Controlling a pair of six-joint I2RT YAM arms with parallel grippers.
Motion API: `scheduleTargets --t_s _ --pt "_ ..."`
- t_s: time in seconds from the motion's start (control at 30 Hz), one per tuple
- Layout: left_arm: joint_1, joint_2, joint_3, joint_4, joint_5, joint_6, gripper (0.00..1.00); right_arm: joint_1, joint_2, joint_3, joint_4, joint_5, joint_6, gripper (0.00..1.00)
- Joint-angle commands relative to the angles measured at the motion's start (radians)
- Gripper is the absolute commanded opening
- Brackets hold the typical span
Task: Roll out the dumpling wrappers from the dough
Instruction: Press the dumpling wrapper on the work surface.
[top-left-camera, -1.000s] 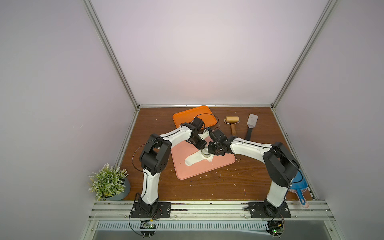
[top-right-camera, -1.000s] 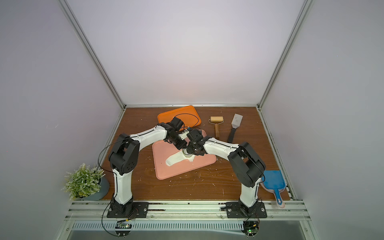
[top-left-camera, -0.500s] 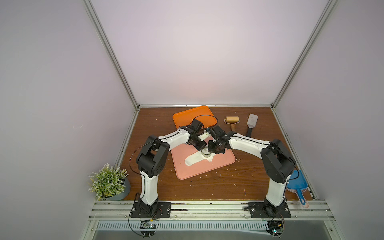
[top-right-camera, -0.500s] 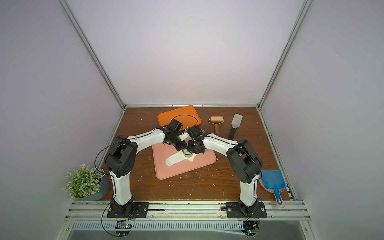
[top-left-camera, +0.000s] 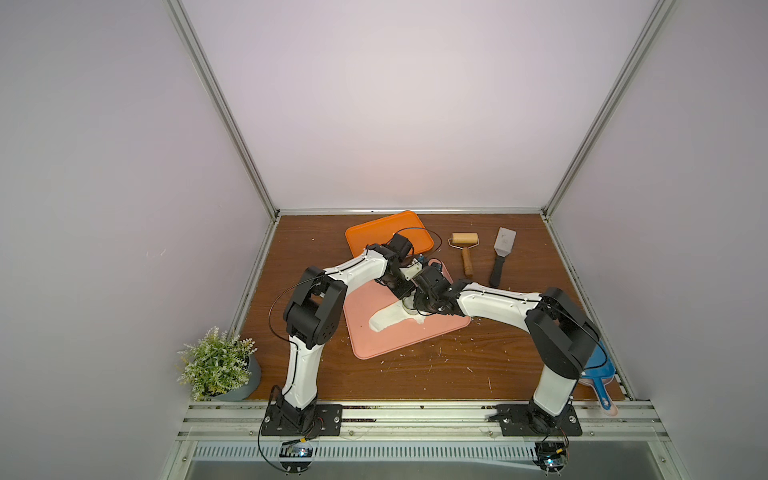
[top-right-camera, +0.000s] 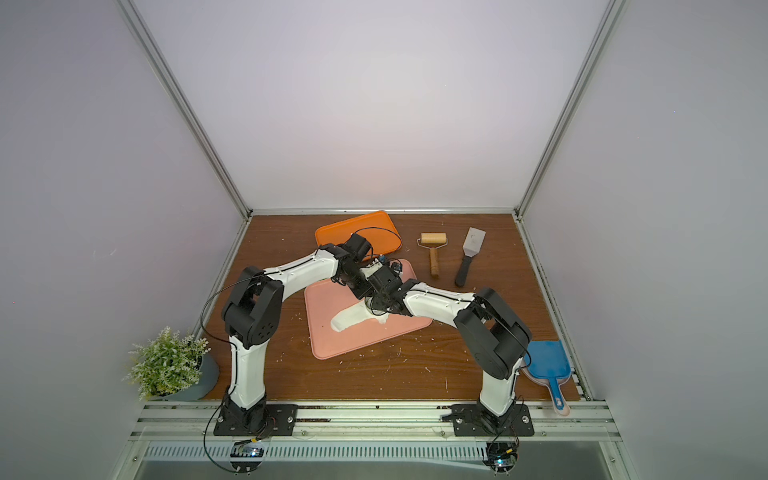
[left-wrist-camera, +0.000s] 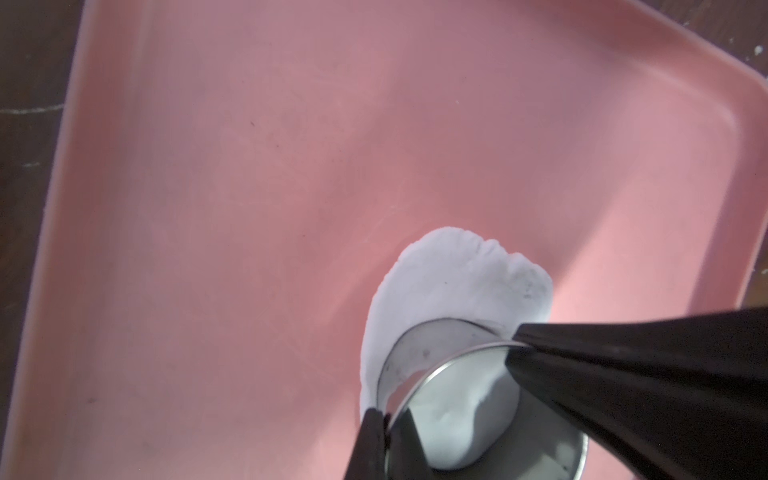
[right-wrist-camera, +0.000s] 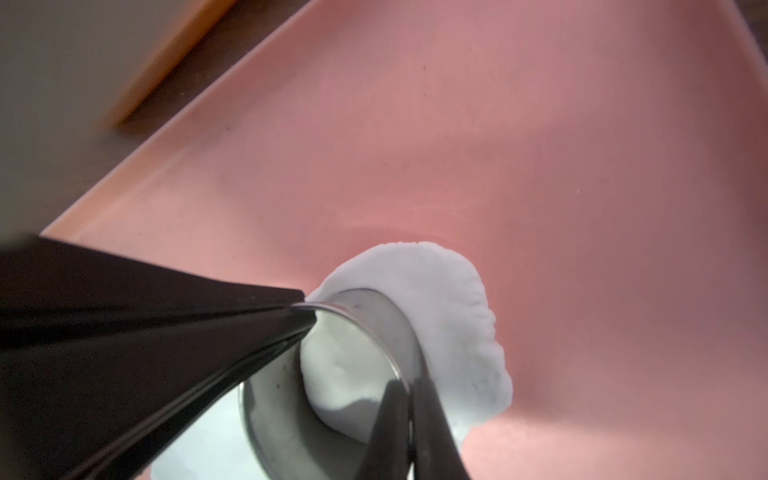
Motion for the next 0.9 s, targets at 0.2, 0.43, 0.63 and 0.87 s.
scheduleTargets --t_s 0.2,0.43,0.63,0.87 --pt "-0.019 0.17 -0.267 -0.195 -0.164 0.063 0.0 -0.051 0.153 -0.001 -0.057 -0.146 -0.061 0.0" --pt "-0.033 0.113 -0.369 -0.195 -0.078 0.063 0.0 -0.14 0.227 0.121 -0.106 -0.115 -0.154 0.0" --pt "-0.034 0.134 -0.356 -0.165 -0.076 0.045 0.0 -0.118 0.234 0.103 -0.104 -0.116 -0.162 0.0" --pt "-0.033 0.179 -0.27 -0.103 -0.238 0.028 0.0 -0.017 0.165 0.0 -0.101 -0.12 -0.104 0.0"
